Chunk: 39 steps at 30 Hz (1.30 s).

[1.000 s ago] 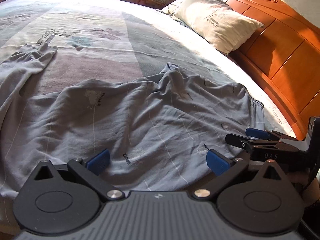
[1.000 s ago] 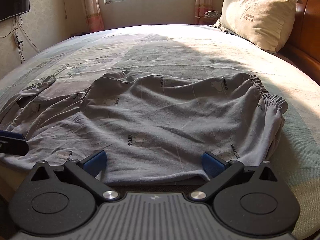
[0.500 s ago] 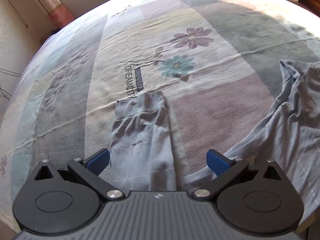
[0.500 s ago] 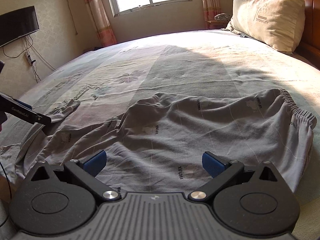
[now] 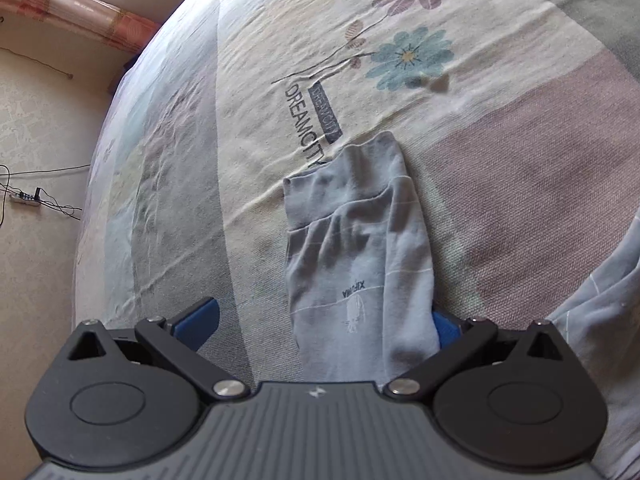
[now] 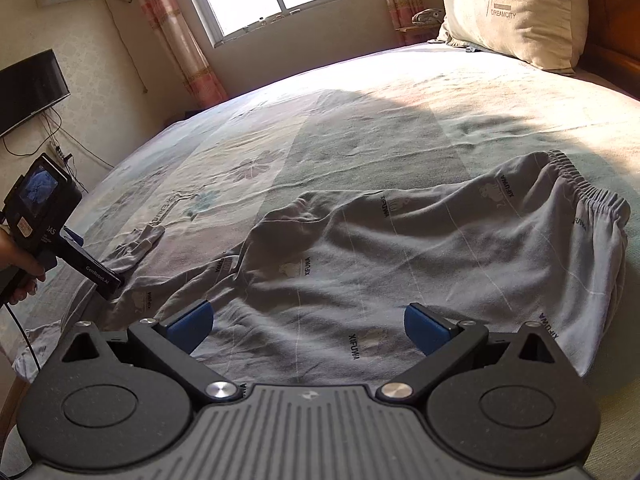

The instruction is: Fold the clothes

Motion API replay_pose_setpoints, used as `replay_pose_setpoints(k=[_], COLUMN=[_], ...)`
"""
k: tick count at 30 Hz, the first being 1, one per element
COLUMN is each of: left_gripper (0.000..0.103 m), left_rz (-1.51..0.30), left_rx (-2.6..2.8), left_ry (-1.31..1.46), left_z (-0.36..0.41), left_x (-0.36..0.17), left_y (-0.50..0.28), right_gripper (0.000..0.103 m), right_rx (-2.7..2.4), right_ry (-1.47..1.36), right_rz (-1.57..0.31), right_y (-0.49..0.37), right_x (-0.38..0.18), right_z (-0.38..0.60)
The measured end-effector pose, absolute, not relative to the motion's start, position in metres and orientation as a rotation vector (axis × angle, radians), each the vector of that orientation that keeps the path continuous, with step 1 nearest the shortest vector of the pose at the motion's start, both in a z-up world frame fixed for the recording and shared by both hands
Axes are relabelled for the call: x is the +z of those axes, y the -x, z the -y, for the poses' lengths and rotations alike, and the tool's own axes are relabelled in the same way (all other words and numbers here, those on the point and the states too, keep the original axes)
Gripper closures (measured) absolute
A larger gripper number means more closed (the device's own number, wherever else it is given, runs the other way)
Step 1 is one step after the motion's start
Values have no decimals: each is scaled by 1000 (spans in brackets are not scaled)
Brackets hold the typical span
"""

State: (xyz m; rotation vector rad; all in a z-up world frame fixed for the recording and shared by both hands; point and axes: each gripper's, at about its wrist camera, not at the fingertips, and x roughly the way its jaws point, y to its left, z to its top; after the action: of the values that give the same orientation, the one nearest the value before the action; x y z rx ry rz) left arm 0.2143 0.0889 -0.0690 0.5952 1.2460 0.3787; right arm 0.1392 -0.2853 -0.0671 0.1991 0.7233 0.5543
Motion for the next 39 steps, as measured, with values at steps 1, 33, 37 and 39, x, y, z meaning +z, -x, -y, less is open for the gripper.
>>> replay_pose_setpoints(k=[1, 33, 37, 39], left_gripper=[0, 0, 0, 0], left_rz=[-1242, -1295, -1280, -1270], left_rx=[389, 575, 563, 556], left_ry=[-616, -610, -570, -552], left_z=[-89, -155, -158, -157], left_x=[-67, -44, -49, -50], left_y=[-213, -110, -99, -98], right_gripper=[0, 0, 0, 0], right_rx=[556, 653, 625, 613], right_ry=[-204, -157, -125, -121], right_rz=[-722, -794, -818, -833], right_y=[-139, -137, -139, -140], right_x=[-67, -74, -79, -81], right_z=[286, 272, 268, 267])
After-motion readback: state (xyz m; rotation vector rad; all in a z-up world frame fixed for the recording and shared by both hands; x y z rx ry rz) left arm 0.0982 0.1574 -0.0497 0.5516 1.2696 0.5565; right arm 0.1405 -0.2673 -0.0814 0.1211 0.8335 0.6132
